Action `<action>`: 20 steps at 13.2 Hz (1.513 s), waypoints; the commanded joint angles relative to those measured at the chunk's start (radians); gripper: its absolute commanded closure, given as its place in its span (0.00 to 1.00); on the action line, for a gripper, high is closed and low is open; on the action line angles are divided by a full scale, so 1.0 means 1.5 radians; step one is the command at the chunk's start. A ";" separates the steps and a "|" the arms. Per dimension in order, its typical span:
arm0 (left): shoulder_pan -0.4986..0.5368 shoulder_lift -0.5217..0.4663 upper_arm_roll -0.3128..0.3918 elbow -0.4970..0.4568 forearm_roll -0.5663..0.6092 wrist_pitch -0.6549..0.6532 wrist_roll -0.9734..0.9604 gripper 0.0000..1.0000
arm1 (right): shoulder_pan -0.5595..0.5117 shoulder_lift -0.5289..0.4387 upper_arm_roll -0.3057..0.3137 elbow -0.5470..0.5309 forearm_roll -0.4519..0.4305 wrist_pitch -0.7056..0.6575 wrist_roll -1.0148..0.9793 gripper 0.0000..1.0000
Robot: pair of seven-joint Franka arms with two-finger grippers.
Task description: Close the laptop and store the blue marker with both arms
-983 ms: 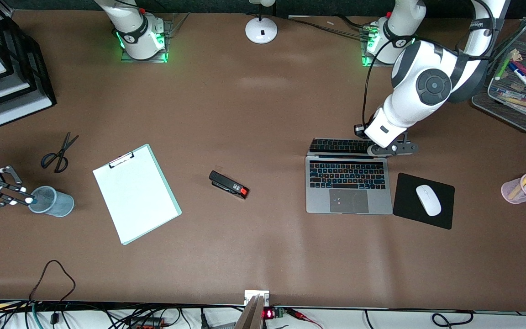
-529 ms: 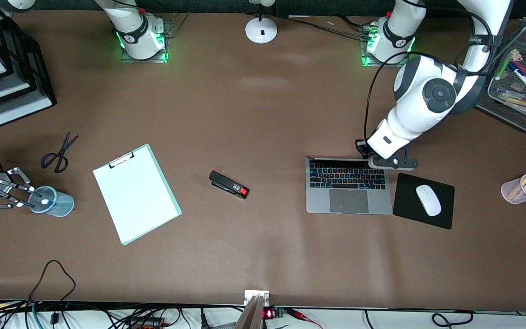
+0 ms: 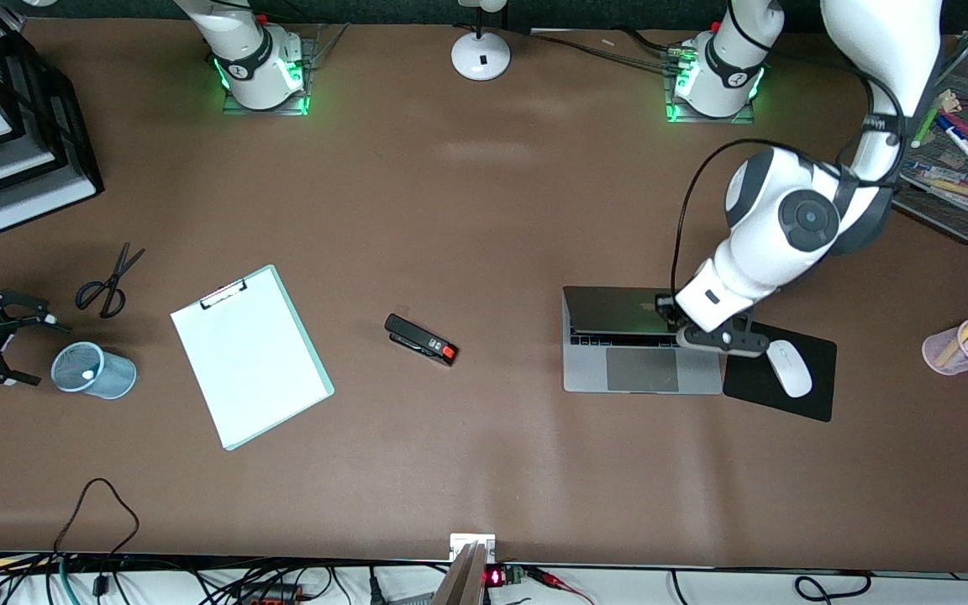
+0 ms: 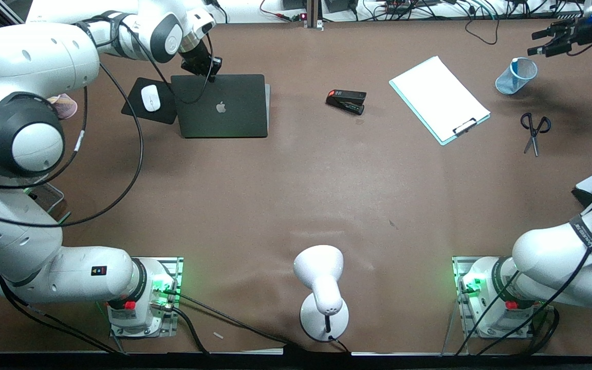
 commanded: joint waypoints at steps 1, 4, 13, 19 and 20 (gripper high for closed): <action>-0.007 0.087 -0.002 0.092 0.021 -0.004 0.009 1.00 | 0.046 -0.063 -0.002 -0.009 -0.108 0.005 0.193 0.00; -0.010 0.145 -0.002 0.133 0.069 -0.004 0.007 1.00 | 0.117 -0.137 0.000 -0.010 -0.284 0.005 0.443 0.00; -0.011 0.261 0.002 0.207 0.079 -0.003 0.004 1.00 | 0.337 -0.314 0.001 -0.063 -0.573 -0.149 1.045 0.00; -0.012 0.292 0.010 0.219 0.079 0.008 0.009 1.00 | 0.341 -0.440 0.000 -0.164 -0.590 -0.128 1.074 0.00; -0.010 0.290 0.010 0.220 0.079 0.008 0.009 1.00 | 0.340 -0.455 -0.001 -0.178 -0.591 -0.129 1.080 0.00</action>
